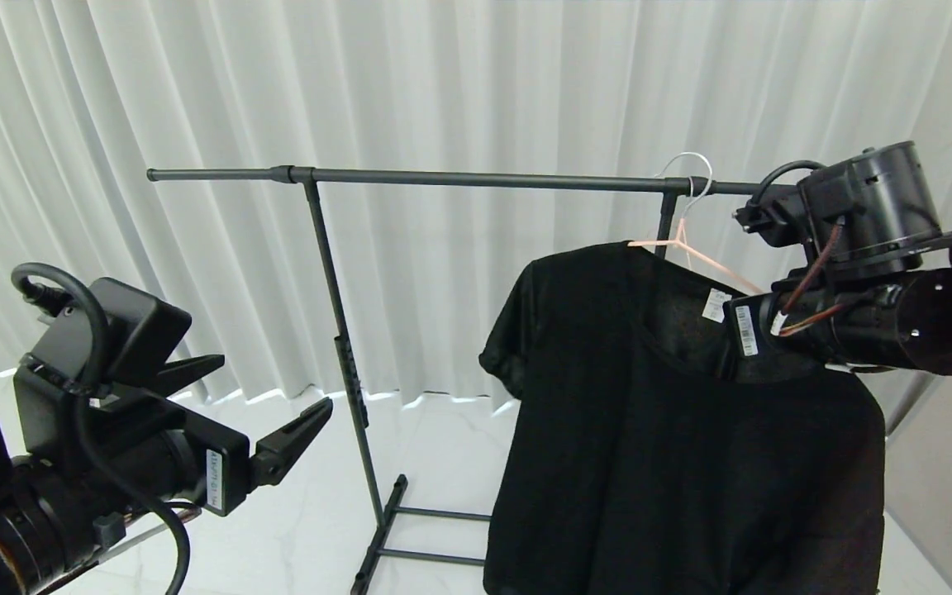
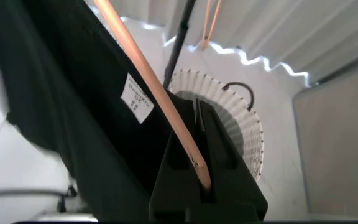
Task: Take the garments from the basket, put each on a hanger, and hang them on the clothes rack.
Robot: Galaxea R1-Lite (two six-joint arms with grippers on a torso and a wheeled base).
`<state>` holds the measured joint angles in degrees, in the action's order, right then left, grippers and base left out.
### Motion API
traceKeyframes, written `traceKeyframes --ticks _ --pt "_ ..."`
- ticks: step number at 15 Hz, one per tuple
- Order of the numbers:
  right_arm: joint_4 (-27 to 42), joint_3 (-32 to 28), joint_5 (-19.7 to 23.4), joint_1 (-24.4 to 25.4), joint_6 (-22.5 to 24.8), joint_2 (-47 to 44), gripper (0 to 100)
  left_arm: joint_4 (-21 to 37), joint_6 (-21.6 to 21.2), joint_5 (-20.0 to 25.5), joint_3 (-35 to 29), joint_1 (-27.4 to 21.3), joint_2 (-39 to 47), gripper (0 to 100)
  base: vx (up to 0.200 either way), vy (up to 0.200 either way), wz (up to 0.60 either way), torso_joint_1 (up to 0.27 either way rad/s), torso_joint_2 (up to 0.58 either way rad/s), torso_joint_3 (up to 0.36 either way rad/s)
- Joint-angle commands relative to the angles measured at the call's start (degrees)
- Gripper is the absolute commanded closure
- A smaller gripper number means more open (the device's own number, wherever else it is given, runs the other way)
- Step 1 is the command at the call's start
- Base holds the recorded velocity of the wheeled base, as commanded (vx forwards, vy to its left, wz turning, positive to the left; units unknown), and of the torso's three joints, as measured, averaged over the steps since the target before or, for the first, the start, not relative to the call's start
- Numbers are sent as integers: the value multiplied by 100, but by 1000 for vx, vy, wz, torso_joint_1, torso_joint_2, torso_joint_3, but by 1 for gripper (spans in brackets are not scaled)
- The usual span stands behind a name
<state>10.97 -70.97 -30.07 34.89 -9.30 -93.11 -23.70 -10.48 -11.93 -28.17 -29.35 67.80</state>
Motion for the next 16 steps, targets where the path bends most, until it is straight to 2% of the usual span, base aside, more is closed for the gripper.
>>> traceKeyframes --ticks 1,3,5,7,16 --pt "63 -373 -183 -61 -204 -427 100 -3 -6 -2 -13 -44 40 0 0 0 0 0 0 0" --pt "502 -663 -245 -61 -283 -533 100 -3 -15 -63 -13 -44 49 0 0 0 0 0 0 0" --pt "590 -918 -658 -61 -423 -717 100 -3 11 -397 -110 -44 137 0 0 0 0 0 0 0" --pt "590 -1024 -798 -61 -441 -787 100 -3 29 -573 -241 -53 242 0 200 0 0 -2 2 5" --pt "573 -1059 -1009 -52 -423 -761 100 -3 11 -582 -382 -281 321 0 200 0 0 0 1 3"
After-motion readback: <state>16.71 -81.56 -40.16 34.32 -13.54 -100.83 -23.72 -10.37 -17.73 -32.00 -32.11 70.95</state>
